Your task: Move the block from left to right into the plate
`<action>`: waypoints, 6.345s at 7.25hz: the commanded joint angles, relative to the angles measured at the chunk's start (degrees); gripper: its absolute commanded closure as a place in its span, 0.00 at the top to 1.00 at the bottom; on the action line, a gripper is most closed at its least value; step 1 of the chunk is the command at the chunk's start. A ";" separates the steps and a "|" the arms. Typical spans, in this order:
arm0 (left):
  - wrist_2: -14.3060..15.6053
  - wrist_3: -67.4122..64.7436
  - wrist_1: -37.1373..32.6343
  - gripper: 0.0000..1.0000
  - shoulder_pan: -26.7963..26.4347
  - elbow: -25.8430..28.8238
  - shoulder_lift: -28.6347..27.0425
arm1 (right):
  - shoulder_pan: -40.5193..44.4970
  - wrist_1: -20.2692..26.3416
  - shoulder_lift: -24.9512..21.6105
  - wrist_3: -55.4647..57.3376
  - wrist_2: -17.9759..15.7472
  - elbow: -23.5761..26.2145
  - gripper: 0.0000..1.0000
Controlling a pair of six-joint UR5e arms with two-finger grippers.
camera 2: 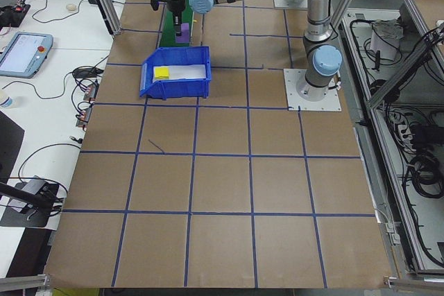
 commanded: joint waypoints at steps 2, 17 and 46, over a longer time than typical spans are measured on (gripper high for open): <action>-0.52 -1.98 10.56 0.08 -5.21 0.16 -8.88 | 0.00 0.01 0.00 0.00 0.00 0.00 1.00; -0.88 8.39 15.22 0.92 13.87 0.42 -14.86 | -1.92 -6.99 1.92 -9.56 4.55 2.73 1.00; 5.52 9.41 -19.05 1.00 6.73 -4.14 21.08 | -7.73 -21.69 34.01 1.59 24.80 -10.64 0.96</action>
